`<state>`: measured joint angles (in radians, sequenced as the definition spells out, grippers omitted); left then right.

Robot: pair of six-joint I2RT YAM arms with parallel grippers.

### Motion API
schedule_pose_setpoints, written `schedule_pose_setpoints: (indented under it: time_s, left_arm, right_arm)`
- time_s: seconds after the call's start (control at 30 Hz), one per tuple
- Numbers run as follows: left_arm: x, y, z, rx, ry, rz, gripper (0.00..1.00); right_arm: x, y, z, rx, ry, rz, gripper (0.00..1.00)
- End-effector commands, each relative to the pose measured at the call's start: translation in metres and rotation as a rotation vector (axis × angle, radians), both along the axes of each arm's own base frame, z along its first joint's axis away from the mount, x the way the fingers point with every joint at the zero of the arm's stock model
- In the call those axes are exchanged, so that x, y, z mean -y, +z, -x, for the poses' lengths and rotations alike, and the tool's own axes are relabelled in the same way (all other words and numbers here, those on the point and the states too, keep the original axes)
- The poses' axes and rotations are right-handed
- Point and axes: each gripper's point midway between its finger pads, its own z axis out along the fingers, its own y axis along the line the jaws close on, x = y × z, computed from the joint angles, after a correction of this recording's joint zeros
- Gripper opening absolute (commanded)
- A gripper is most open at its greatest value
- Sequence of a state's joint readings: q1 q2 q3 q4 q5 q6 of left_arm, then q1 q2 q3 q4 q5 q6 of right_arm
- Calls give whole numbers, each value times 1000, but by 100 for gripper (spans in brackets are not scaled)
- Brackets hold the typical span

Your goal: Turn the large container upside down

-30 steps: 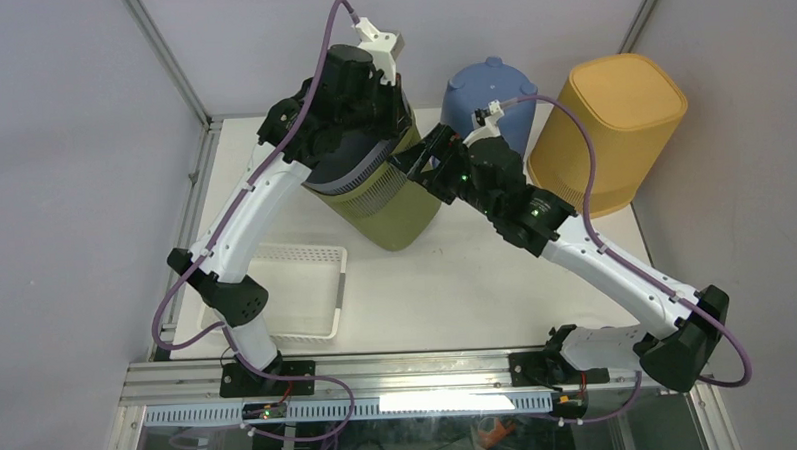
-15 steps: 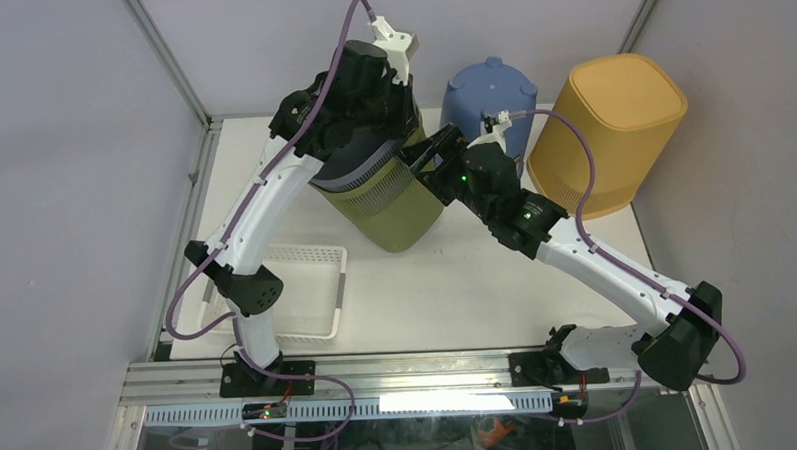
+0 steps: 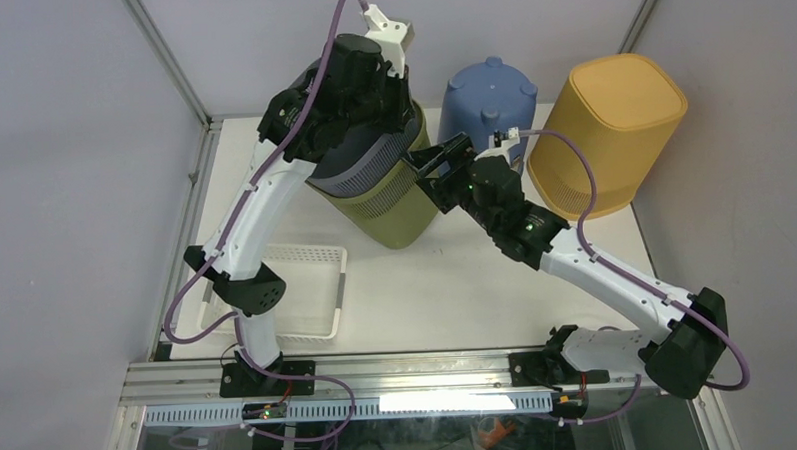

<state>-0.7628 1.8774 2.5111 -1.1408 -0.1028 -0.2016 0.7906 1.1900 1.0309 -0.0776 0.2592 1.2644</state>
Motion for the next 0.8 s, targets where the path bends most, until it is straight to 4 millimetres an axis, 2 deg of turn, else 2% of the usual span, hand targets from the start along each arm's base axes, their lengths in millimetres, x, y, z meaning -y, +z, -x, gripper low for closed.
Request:
schedule_pose_setpoints:
  time_s: [0.0,0.23,0.37,0.5,0.63,0.77]
  left_arm:
    - [-15,145,27,340,-29,311,0]
    - [-40,195,44,492,-13,381,0]
    - [-52,215,54,559,-9,406,0]
    - [-64,226,62,614,10,388,0]
    - [-83,243,80,704,28,378,0]
    - [-115,268,98,790,78,390,0]
  right_arm:
    - [31,-99,-2,-203,-92,266,84]
    - [16,-112,-10,-241,-56,235,83]
    - [1,-109,-16,-239,-26,205,83]
    - [-19,-97,-27,-230,10,161,83]
    - [-27,-93,-50,-229,-4,155,83]
    - [-39,-93,-74,-242,-6,149,82]
